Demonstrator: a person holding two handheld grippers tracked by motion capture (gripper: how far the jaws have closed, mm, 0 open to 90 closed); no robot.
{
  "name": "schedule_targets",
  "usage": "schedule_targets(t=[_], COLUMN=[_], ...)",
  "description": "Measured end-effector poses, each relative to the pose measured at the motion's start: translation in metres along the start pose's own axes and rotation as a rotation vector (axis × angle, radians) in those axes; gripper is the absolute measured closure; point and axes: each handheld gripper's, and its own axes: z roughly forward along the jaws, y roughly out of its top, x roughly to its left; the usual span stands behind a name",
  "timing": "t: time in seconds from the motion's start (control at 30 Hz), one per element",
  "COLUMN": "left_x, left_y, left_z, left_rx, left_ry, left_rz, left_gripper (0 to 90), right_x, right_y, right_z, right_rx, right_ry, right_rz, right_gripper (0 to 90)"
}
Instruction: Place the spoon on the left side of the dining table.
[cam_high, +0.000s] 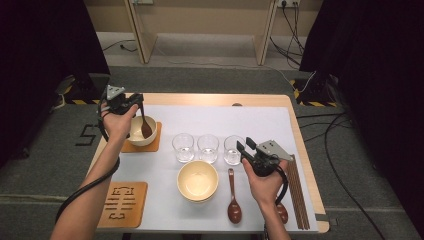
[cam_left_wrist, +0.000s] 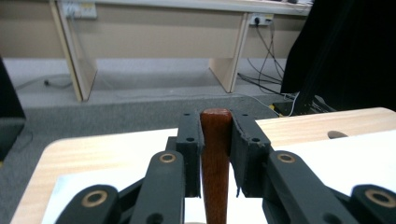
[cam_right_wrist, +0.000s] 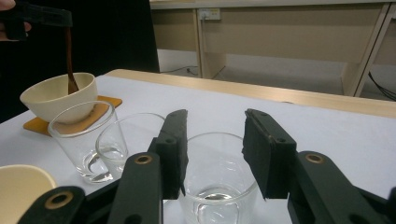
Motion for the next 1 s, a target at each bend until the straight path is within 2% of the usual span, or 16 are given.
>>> schedule_targets(t=[0.17, 0.43, 0.63, 1.0], left_x=[0.004, 0.012, 0.018, 0.030], left_y=[0.000, -0.007, -0.007, -0.008], left_z=[0.007, 0.016, 0.018, 0.022], left_rx=[0.017, 0.041, 0.063, 0.114], left_ry=[0.029, 0.065, 0.080, 0.122], left_rz=[-0.044, -0.053, -0.052, -0.076], left_gripper=[74.4, 74.0, 73.5, 72.3], right_x=[-0.001, -0.002, -0.003, -0.003], right_y=[0.000, -0.001, -0.002, -0.002], right_z=[0.001, 0.001, 0.002, 0.003], right_rx=[0.000, 0.003, 0.005, 0.009], right_ry=[-0.001, -0.002, -0.001, 0.000], right_rz=[0.002, 0.002, 0.004, 0.006], right_gripper=[60.2, 60.1, 60.0, 59.9])
